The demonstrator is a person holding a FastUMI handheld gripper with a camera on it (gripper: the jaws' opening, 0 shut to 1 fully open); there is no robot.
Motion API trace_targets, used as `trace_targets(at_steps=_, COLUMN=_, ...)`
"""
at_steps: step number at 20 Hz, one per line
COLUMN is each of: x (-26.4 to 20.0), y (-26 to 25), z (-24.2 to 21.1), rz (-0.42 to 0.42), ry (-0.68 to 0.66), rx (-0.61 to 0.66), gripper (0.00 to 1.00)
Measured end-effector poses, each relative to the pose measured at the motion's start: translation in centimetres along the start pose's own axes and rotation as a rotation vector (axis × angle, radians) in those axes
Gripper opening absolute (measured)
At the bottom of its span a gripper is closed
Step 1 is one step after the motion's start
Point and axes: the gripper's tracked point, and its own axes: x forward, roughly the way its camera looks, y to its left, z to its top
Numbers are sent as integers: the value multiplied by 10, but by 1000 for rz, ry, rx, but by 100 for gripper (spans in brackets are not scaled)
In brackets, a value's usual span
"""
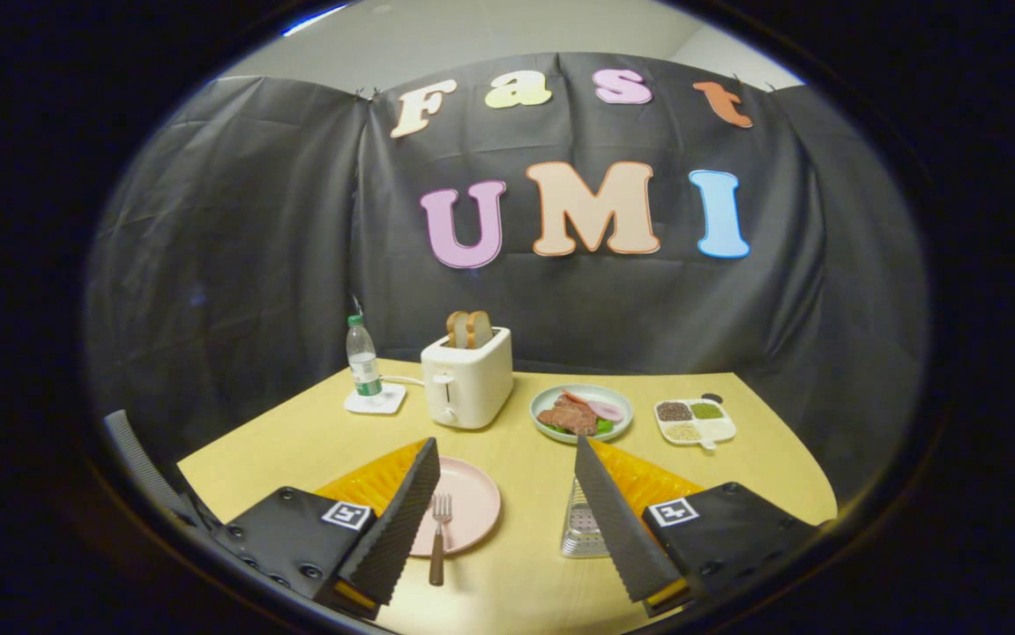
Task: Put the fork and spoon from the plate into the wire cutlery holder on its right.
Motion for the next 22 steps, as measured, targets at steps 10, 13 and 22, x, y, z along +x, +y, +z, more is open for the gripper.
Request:
trace_targets(at_steps=10, x=-6, y=3, z=-56, rz=35, ry=112, rx=-40, gripper=98)
trace_targets(at_steps=13, x=-6, y=13, z=-83, rz=79, ry=171, rx=-39, gripper=98)
trace_targets(at_steps=22, x=2, y=42, z=-156, rz=211, ry=324, rx=-77, gripper=98)
